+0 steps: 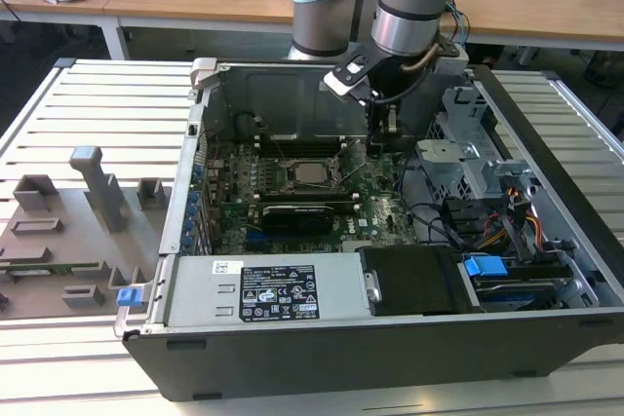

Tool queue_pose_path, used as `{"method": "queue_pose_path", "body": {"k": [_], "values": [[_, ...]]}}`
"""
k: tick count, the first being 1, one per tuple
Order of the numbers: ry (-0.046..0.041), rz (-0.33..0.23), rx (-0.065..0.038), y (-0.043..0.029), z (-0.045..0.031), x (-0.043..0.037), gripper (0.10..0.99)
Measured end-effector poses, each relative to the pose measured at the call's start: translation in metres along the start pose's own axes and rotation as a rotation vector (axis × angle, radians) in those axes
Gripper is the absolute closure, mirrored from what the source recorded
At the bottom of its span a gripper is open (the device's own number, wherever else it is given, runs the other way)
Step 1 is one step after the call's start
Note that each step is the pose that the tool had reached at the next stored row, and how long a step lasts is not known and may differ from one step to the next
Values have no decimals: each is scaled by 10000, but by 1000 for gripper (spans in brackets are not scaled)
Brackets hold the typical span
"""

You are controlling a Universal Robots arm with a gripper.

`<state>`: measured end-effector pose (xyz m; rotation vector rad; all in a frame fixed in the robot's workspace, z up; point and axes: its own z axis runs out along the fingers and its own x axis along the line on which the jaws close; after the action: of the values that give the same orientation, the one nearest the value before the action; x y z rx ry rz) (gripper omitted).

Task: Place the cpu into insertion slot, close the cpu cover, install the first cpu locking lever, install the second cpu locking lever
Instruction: 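Close the cpu cover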

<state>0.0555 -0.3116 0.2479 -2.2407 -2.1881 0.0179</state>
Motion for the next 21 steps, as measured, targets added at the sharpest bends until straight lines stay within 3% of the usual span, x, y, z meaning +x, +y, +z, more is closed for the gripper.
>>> {"method": "queue_pose_path", "body": {"k": [4, 11, 21], "values": [[0, -2, -22, -67, -11, -1, 980], [1, 0, -63, -299, -8, -7, 980], [2, 0, -65, -430, -4, -10, 980]]}}
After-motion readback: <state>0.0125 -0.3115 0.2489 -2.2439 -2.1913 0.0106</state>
